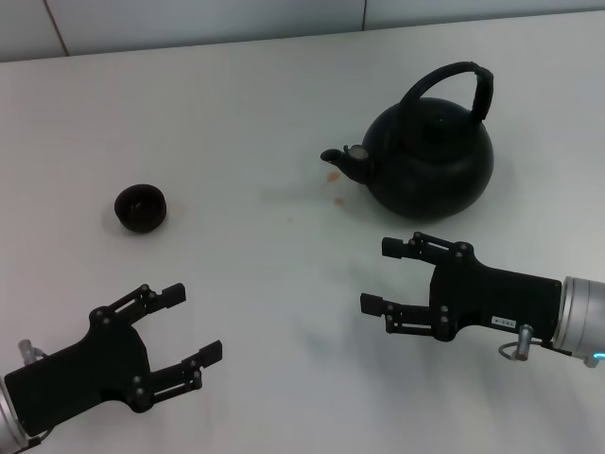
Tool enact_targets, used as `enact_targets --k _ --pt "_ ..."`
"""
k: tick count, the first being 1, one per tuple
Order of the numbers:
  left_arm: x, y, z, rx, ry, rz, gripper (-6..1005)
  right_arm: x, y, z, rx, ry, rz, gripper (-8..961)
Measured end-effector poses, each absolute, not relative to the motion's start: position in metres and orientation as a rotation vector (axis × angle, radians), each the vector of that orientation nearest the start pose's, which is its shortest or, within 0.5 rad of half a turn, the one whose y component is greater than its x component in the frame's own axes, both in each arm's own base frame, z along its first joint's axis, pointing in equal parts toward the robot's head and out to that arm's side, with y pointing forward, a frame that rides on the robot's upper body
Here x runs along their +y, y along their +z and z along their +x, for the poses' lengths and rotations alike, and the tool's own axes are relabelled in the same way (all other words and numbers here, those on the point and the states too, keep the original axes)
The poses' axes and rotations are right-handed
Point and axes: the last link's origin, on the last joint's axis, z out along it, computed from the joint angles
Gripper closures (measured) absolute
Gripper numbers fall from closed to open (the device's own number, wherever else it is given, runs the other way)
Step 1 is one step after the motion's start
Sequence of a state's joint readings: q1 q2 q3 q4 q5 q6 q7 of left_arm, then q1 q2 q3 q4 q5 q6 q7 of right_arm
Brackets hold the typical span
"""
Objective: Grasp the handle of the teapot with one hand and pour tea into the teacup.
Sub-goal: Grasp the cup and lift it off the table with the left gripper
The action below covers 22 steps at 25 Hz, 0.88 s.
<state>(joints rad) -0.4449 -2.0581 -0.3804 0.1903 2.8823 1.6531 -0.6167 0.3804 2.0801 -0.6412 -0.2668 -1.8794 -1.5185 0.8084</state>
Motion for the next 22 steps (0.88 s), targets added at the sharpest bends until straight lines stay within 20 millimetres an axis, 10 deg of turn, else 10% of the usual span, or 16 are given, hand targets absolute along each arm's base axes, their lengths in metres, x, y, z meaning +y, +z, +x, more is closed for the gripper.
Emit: enact_targets --k 22 --pt "0.231 -0.0549 -0.3144 -0.44 -0.884 -2.591 158 0.2507 -0.0546 0.3113 0.504 0.834 -2.584 121"
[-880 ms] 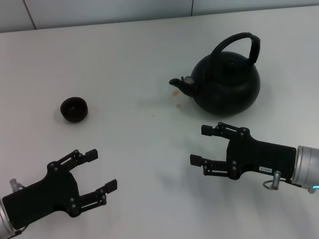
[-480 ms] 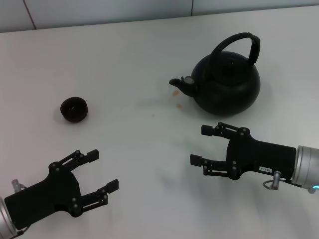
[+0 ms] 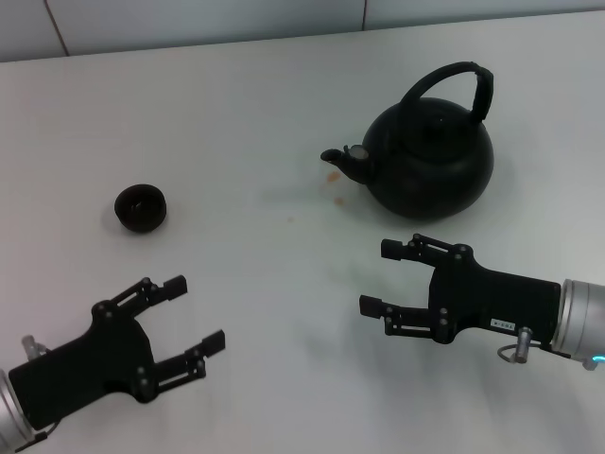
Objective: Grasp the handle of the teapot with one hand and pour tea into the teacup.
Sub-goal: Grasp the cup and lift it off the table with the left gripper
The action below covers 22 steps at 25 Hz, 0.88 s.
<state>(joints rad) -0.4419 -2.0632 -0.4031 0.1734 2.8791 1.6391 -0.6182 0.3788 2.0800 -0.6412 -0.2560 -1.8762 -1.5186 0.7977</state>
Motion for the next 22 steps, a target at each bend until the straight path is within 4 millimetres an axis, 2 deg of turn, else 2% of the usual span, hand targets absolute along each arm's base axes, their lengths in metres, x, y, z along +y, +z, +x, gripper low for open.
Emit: enact_targets --k 8,9,10,12,15,18,20,22 --pt "0.238 -0.05 -0.316 -0.465 -0.899 -2.505 159 0.251 -0.054 0.311 0.504 0.835 -2.581 120" --pt "0.247 -0.044 -0.323 -0.51 -0.877 -2.377 159 0.251 -0.054 0.311 0.504 0.835 -2.581 120" --pt "0.249 -0.043 -0.325 -0.525 -0.869 -2.345 159 0.251 -0.054 0.311 0.504 0.835 -2.581 120" --pt "0.249 -0.043 -0.325 -0.525 -0.869 -2.345 159 0.251 -0.054 0.311 0.504 0.835 -2.581 120" --pt "0.257 -0.039 -0.332 -0.547 -0.832 -2.249 159 0.251 -0.054 0.311 0.504 0.836 -2.58 120" --pt "0.257 -0.039 -0.332 -0.547 -0.832 -2.249 160 0.251 -0.055 0.311 0.508 0.839 -2.58 120" --pt "0.264 -0.036 -0.337 -0.518 -0.786 -2.155 160 0.251 -0.055 0.311 0.511 0.842 -2.579 120" --pt "0.264 -0.037 -0.338 -0.521 -0.777 -2.147 160 0.251 -0.055 0.31 0.512 0.843 -2.578 120"
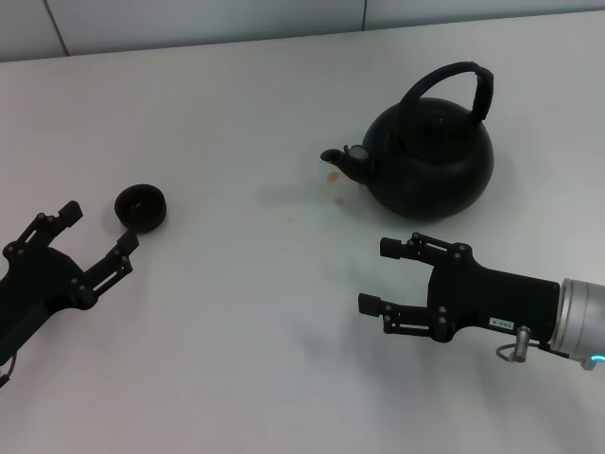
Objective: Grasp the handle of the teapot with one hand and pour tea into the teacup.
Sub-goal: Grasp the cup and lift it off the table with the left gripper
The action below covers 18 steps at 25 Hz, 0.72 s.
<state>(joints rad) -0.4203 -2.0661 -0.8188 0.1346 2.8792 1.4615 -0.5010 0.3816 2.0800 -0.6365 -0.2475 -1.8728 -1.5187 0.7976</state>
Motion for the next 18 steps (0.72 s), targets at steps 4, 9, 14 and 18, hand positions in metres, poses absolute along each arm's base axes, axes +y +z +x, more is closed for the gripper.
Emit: enact_targets --k 4,9,14,18 --pt "0.2653 -0.0389 -0.3397 -0.526 -0.758 -2.136 160 0.251 -0.0553 0.3102 0.512 0.846 -2.579 120" --pt "0.2655 -0.039 -0.3403 -0.528 -0.753 -2.136 160 0.251 -0.0552 0.3101 0.514 0.848 -2.576 121" --pt "0.2675 -0.0424 -0.3459 -0.551 -0.695 -2.147 161 0.2509 -0.0553 0.31 0.513 0.848 -2.577 121" --pt "0.2675 -0.0424 -0.3459 -0.551 -0.695 -2.147 161 0.2507 -0.0552 0.3097 0.513 0.852 -2.577 121"
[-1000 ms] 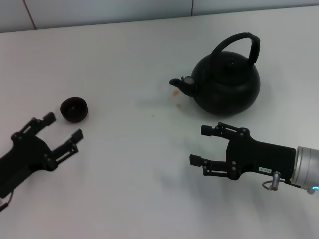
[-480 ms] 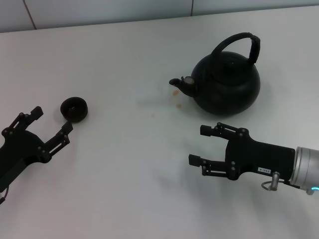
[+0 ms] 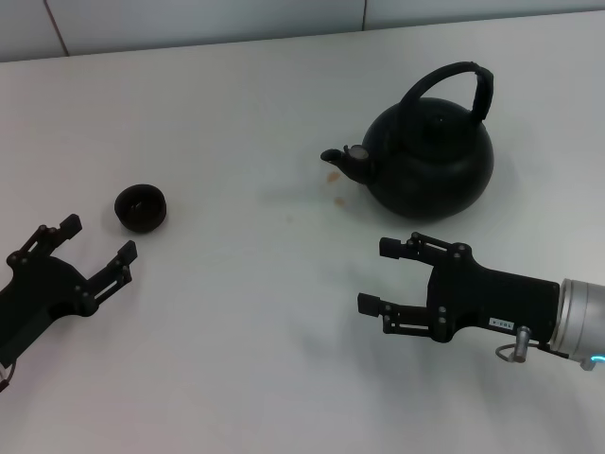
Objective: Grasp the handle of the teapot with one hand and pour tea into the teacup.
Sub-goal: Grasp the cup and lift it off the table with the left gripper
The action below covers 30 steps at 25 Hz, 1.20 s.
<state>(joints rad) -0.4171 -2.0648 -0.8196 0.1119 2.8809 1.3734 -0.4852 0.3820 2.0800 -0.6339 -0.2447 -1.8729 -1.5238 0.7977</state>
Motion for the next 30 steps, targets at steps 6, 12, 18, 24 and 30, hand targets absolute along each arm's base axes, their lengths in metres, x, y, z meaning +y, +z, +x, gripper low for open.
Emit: enact_targets --k 6,12,18,24,30 --pt "0.269 -0.045 -0.349 -0.555 -0.658 -2.152 161 0.251 -0.055 0.31 0.514 0.856 -2.577 121" --pt "0.279 -0.053 -0.344 -0.562 -0.636 -2.156 162 0.251 -0.055 0.309 0.514 0.859 -2.575 120" --pt "0.285 -0.059 -0.339 -0.534 -0.614 -2.164 162 0.25 -0.055 0.309 0.515 0.86 -2.574 121" --pt "0.299 -0.064 -0.333 -0.527 -0.58 -2.176 162 0.25 -0.055 0.309 0.516 0.86 -2.573 121" --pt "0.309 -0.068 -0.328 -0.526 -0.546 -2.183 163 0.251 -0.055 0.309 0.515 0.862 -2.572 120"
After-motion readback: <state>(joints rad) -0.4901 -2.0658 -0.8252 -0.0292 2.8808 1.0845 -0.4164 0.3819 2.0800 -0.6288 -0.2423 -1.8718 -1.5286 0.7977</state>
